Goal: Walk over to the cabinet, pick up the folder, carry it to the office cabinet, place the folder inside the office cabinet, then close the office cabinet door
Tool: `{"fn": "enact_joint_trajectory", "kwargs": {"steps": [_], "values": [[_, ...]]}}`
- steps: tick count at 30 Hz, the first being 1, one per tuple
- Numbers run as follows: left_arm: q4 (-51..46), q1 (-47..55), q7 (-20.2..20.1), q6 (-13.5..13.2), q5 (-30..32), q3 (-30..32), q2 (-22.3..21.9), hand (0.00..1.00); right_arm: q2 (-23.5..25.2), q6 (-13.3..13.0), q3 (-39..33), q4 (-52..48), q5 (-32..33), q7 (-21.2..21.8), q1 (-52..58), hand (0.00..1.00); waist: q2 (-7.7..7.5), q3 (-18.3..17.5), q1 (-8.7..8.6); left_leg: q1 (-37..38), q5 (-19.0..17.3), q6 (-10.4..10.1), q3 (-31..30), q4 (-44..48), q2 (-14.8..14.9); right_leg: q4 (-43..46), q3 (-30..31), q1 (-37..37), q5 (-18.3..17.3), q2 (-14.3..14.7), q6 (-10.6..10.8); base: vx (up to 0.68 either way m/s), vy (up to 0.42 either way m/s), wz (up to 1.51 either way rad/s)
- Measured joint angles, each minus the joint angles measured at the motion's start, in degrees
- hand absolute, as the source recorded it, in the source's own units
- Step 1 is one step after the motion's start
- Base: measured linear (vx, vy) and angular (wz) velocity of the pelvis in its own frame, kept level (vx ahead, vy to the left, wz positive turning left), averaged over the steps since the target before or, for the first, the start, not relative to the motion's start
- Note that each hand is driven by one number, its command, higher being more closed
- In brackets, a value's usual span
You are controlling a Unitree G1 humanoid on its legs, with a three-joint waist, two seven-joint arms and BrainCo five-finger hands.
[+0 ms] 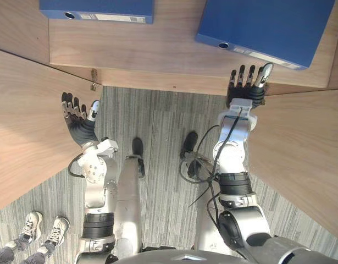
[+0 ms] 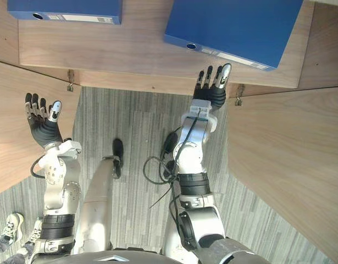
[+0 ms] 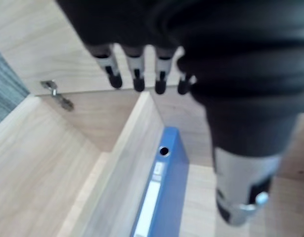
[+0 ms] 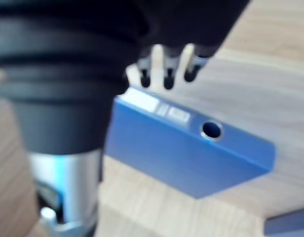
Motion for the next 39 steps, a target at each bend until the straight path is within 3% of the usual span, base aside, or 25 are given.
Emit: {"fn": "enact_joint_trajectory", "kwargs": {"steps": [4,5,10,12,15,21,24,30,39], "values": [[0.0,0.1,0.0,0.2,0.1,0.3,0.0,0.0,-0.4,2.6,1.3,-2.2,-7.8,0.4,3.9,0.0,-0.01,0.0,-0.32,0.7,-0.4,0.0,0.4,0.0,0.0,-0.1,0.3,0.6,0.0,0.0,0.0,0.02,0.015,-0.03],[0.0,0.3,0.0,0.3,1.1,0.6,0.0,0.0,-0.5,4.1,1.4,-2.3,-12.0,0.4,5.0,1.0,-0.01,0.0,-0.46,1.2,-0.6,0.1,0.6,0.0,0.1,-0.3,0.5,1.1,-0.1,0.1,0.2,0.01,0.016,-0.07],[-0.1,0.4,0.0,0.4,2.7,1.2,0.0,0.0,-1.1,9.5,1.0,-4.5,-31.2,-1.6,7.5,1.0,-0.06,0.0,-0.92,1.5,-1.2,0.7,1.2,0.0,0.2,-1.1,1.0,1.2,-0.1,0.3,0.6,-0.01,0.015,-0.06],[-0.2,0.4,0.1,0.4,4.6,1.7,0.0,0.0,-1.3,13.6,0.0,-4.9,-46.2,-4.4,7.3,1.0,-0.07,0.0,-1.22,1.4,-1.4,0.8,1.3,0.1,0.2,-1.2,1.0,1.1,-0.2,0.3,0.7,0.0,0.0,0.0],[-0.2,0.4,0.2,0.4,5.5,3.3,-0.2,0.0,-1.4,17.5,-0.7,-6.3,-60.8,-7.0,6.5,1.0,-0.08,0.0,-1.56,1.3,-1.8,0.7,1.3,0.2,0.3,-1.0,1.0,1.1,-0.2,0.4,0.7,0.02,0.011,-0.02],[-0.2,0.3,0.1,-0.2,6.8,4.5,-0.2,0.0,-4.0,22.6,-0.8,-6.3,-79.7,-8.0,2.8,1.0,-0.3,0.1,-1.51,1.3,-1.9,0.6,1.3,0.3,0.2,-0.9,1.3,1.0,-0.3,0.3,0.8,0.01,0.005,-0.01],[-0.2,0.3,0.0,-0.3,6.9,5.2,-0.3,0.0,-6.1,23.7,-0.3,-6.1,-85.9,-7.7,2.2,1.0,-0.35,0.2,-1.35,1.4,-1.9,0.6,1.2,0.3,0.0,-0.2,1.3,0.9,-0.6,0.0,0.8,-0.02,-0.002,0.05],[-0.2,0.4,-0.1,-1.5,8.5,6.2,-0.2,0.0,-9.6,24.8,-0.2,-2.2,-92.2,-6.3,-0.4,1.0,-0.54,0.3,-1.05,1.4,-1.9,0.6,1.2,0.2,-0.5,0.7,1.0,0.7,-1.5,-0.7,0.8,-0.01,-0.005,0.07],[-0.2,0.3,-0.4,-2.0,8.5,7.9,-0.2,0.0,-11.9,25.7,-0.2,2.5,-94.4,-5.9,-3.9,1.0,-1.15,0.8,-0.55,-0.3,-4.1,0.3,0.5,4.4,0.0,5.6,0.9,-1.0,-4.0,-1.2,0.5,0.0,0.0,0.0]]}}
